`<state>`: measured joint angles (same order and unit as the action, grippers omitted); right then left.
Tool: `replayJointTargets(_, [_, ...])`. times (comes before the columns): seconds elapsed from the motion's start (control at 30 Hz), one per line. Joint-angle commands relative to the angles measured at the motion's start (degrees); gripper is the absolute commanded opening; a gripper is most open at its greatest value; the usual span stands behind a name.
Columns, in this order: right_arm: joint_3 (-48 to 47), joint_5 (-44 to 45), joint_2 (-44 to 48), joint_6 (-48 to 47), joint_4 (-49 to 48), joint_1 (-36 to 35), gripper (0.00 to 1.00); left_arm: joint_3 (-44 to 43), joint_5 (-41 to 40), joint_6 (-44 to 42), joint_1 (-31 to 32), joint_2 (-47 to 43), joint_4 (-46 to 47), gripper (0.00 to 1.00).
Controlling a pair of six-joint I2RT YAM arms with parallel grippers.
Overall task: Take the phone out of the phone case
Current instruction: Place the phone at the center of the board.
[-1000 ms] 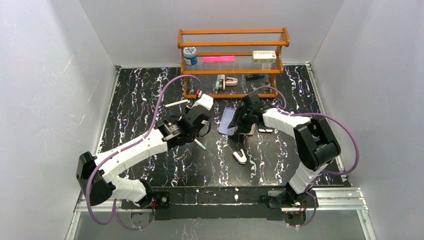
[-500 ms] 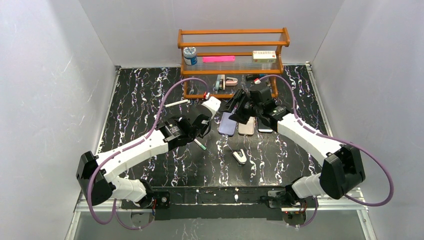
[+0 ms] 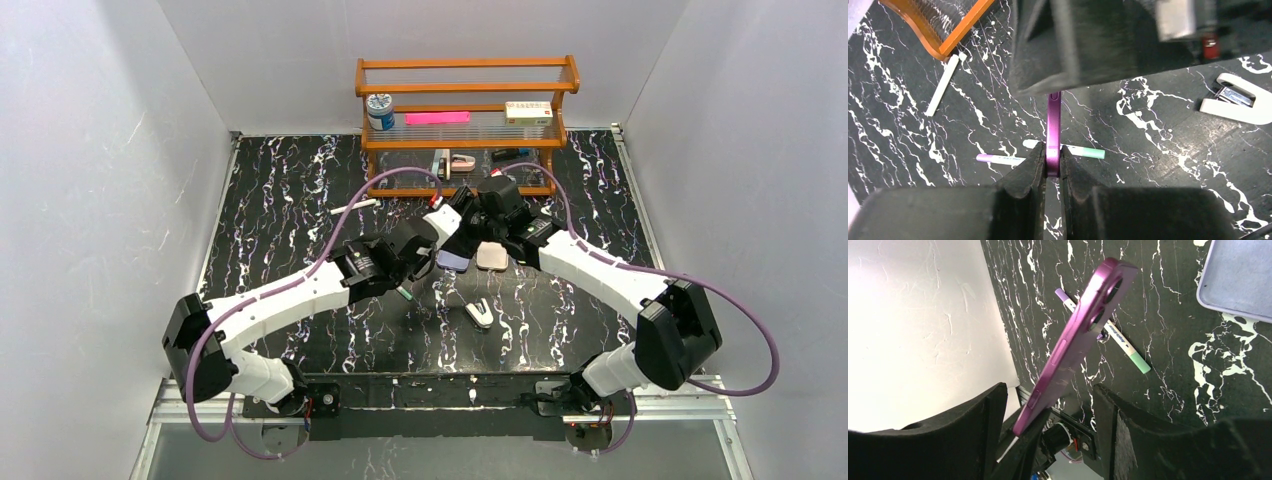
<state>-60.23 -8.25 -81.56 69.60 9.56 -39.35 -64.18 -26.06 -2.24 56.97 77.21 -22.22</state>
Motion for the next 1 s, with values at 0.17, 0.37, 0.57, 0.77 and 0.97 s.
replayJointTargets(0.17, [-3.28,1.71,-3.16,5.1,1.59,-1.0,0.62,-1.35,-9.18,-5.72,3.96,0.7,3.76,0.0])
replayJointTargets(0.37, [-3.61,1.13,-4.46,6.1,2.59,-1.07,0.46,-0.4,-12.61,-8.99,7.15,1.69,5.84,0.0])
replayJointTargets(0.57, [-4.84,1.56,-5.09,4.3,3.64,-0.95,0.24,0.19,-15.02,-10.72,9.17,2.94,6.11,0.0])
replayJointTargets(0.77, [-5.97,1.28,-4.84,-2.0,3.89,0.85,0.01,1.26,-12.24,-8.2,9.39,1.54,7.78,0.24])
replayJointTargets(0.97, [-4.71,-1.71,-2.72,-10.86,1.95,5.54,0.01,2.88,-11.3,-4.39,9.23,-0.15,9.4,0.55])
